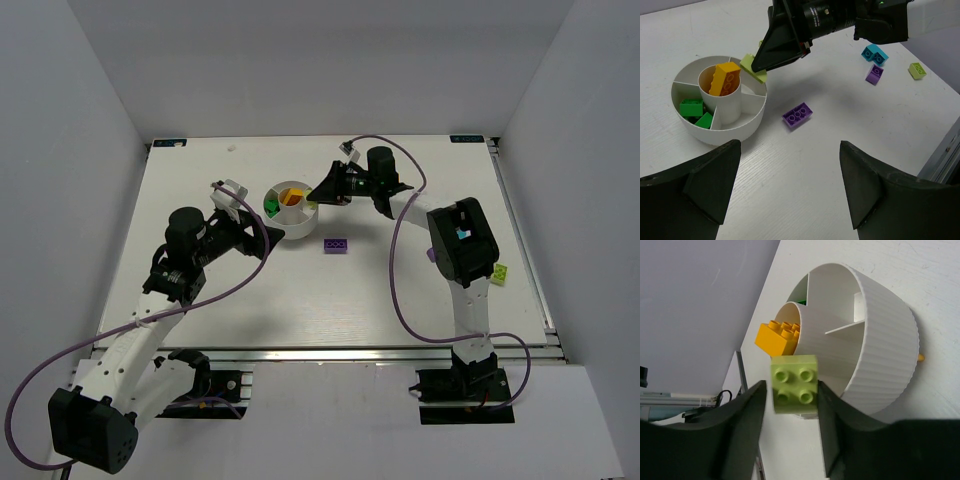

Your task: Sort the legos into containers by color

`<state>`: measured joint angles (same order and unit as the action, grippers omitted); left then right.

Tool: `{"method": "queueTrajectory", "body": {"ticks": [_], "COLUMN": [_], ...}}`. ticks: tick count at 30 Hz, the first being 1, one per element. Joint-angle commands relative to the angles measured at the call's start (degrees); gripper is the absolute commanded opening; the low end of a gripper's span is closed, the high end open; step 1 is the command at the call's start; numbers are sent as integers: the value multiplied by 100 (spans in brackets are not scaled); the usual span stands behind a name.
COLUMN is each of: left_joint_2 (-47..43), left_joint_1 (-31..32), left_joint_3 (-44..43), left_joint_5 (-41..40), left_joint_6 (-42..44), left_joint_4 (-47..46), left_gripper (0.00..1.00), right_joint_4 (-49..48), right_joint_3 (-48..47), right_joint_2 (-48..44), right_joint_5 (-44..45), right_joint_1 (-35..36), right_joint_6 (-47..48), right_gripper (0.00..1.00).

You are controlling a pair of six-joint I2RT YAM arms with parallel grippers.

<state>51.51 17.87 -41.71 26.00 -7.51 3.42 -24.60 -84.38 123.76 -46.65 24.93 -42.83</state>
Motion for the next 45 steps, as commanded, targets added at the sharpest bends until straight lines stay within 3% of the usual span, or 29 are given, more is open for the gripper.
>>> {"method": "queueTrajectory", "body": {"ticks": [1,13,26,29,30,31,32,33,36,41,45], "left_joint_2": [-123,-123,-79,-27,0,35,87,105,123,105,96], "left_joint_1": [24,24,24,24,24,24,24,24,24,24,24], "left_joint_3": [5,14,-3,-30,-38,-82,-100,-126,-135,-118,-118], "left_joint_5": [90,125,221,256,274,283,309,327,362,397,362], "left_joint_6": [48,39,21,4,-14,-5,-5,-5,-31,-49,-40], "left_joint_4": [-17,-34,-43,-17,-8,35,53,71,53,27,36], "left_gripper": [89,90,86,81,74,69,65,60,56,58,58], "right_joint_4": [-229,-212,1218,2000,2377,2633,2740,2915,3415,3778,3962], "right_joint_3": [-202,-254,-773,-1281,-1396,-1501,-1668,-1713,-1977,-2196,-2583], "right_joint_2": [-63,-212,-704,-538,-485,-433,-284,-213,51,340,639], "right_joint_5": [-10,-54,709,1657,1921,2854,3177,3641,4478,5131,5315], "right_joint_1": [30,3,-409,-515,-507,-515,-507,-515,-480,-340,-348], "right_joint_6": [20,116,2172,3391,3778,4243,4526,4651,4669,4153,4002], "right_gripper": [53,56,54,58,62,74,78,81,89,89,79]}}
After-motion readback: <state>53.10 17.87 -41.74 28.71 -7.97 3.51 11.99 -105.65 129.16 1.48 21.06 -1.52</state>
